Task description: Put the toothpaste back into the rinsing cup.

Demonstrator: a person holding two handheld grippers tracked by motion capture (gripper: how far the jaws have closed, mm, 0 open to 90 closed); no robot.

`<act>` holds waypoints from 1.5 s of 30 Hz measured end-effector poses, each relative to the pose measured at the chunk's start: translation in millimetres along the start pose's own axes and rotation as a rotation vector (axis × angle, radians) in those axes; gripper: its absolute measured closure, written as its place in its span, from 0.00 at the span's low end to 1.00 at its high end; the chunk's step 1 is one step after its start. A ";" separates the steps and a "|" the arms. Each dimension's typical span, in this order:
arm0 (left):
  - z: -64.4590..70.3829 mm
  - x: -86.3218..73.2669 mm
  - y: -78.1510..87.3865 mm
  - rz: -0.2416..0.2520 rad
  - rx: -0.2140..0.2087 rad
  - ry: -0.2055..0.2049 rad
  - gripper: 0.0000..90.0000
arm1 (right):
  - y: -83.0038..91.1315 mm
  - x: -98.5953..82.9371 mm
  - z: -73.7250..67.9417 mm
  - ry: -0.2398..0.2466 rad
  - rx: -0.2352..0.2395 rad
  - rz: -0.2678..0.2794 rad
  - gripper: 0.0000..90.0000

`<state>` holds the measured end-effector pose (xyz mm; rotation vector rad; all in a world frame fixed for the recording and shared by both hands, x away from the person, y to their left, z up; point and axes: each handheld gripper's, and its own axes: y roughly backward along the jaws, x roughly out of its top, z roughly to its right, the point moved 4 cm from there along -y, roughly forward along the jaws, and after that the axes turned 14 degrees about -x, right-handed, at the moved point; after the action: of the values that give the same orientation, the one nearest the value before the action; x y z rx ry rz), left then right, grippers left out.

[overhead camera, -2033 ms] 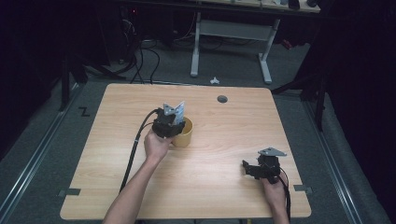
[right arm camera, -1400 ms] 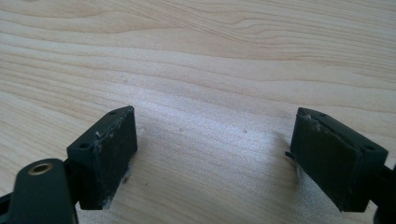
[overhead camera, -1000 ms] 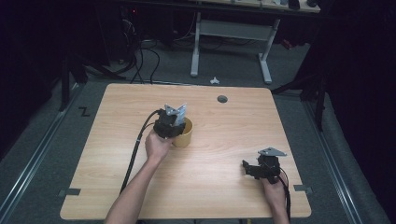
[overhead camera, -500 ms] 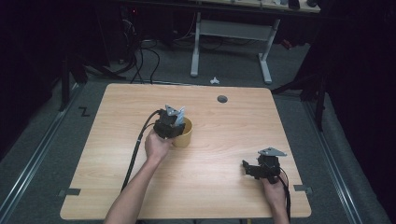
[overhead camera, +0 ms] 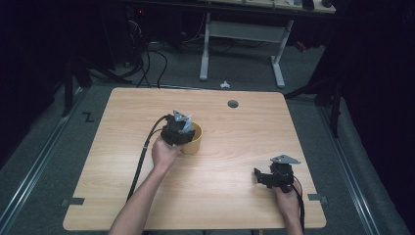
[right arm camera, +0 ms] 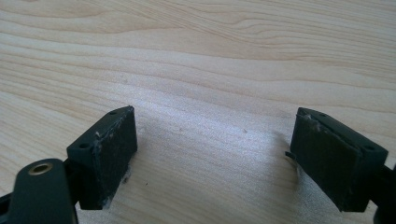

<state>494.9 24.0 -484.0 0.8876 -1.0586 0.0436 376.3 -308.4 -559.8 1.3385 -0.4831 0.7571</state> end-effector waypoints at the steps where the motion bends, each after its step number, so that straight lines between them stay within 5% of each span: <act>1: 0.4 0.3 0.1 0.003 -0.004 0.000 0.58 | 0.0 0.0 0.0 0.000 0.000 0.000 0.16; 18: 7.3 2.6 5.6 0.003 -0.018 -0.010 0.37 | 0.0 0.0 0.0 0.000 0.000 0.000 0.17; 45: 7.5 4.7 22.7 0.030 -0.033 -0.004 0.28 | 0.0 0.0 0.0 0.000 0.000 0.000 0.17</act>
<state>482.1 32.5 -465.1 0.8427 -1.0731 0.0492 376.3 -308.4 -559.8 1.3382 -0.4832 0.7572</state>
